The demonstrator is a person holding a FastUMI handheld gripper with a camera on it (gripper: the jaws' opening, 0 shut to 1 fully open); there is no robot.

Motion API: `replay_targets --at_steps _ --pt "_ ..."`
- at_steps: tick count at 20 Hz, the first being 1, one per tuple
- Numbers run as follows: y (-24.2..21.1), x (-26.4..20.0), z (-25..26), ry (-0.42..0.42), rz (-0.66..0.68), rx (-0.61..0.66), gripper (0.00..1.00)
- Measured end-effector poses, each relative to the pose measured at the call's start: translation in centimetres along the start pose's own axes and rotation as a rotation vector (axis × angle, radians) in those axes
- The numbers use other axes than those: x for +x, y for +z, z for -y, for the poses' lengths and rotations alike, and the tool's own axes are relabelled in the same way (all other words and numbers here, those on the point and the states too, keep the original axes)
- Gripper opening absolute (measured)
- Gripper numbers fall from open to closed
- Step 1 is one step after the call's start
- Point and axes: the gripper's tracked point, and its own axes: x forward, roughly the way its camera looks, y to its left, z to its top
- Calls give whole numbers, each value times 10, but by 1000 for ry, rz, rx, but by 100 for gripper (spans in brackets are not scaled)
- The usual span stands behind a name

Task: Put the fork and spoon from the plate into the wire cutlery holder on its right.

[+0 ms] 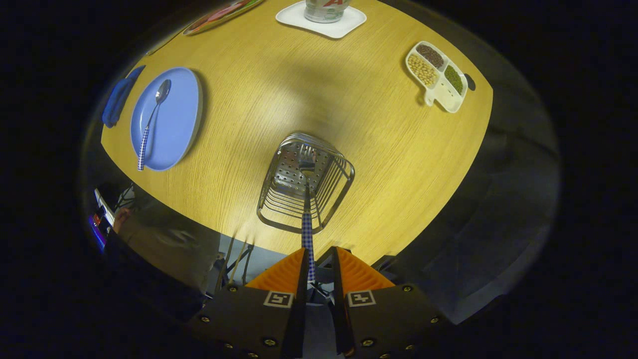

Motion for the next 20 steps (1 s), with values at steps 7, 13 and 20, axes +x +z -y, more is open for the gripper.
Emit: replay_targets --at_steps 7,13,20 --pt "-6 -38 -58 98 225 67 25" --pt "-15 -50 -108 126 308 43 25" --pt "6 -47 -171 203 335 0 25"
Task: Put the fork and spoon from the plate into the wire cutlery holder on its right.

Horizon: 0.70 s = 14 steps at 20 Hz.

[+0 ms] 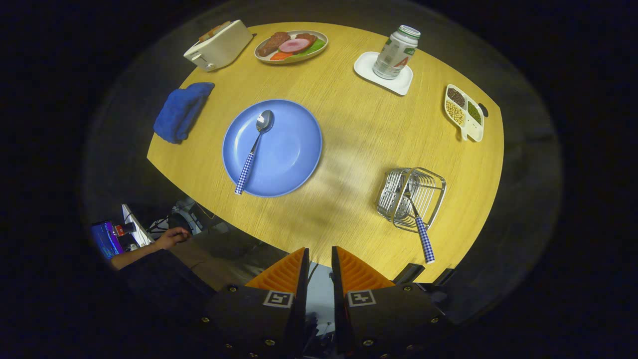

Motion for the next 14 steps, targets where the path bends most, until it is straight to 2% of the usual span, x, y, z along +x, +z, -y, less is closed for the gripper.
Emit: replay_targets --at_steps 10,14 --pt "31 32 -63 24 14 -80 25" --pt "46 53 -87 40 15 -71 25"
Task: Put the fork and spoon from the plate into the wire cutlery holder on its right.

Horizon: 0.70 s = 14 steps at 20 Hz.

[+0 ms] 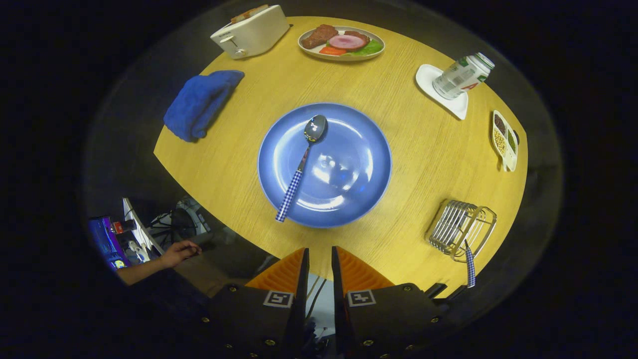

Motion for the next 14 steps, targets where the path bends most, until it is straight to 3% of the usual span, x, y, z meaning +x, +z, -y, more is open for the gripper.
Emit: replay_targets --at_steps 8,14 --pt "44 37 -26 9 28 80 25" --pt "48 64 -36 5 -2 87 26"
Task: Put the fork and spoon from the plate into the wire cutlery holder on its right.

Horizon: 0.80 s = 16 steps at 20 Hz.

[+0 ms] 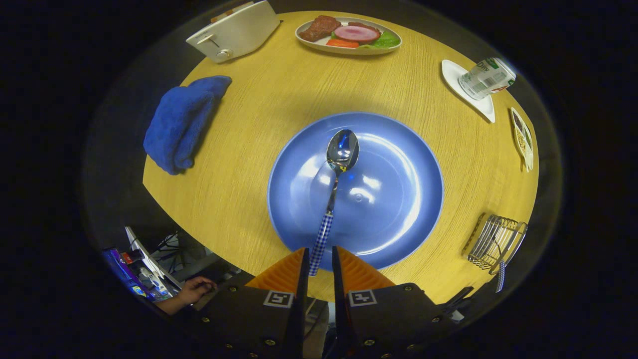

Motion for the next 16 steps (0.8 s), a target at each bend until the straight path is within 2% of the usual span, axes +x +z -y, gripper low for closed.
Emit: replay_targets --at_steps 7,15,16 --pt "-7 23 0 -1 -56 10 26" --pt "-15 33 14 -56 -115 -56 26" --pt "-17 25 20 -87 -125 -92 26"
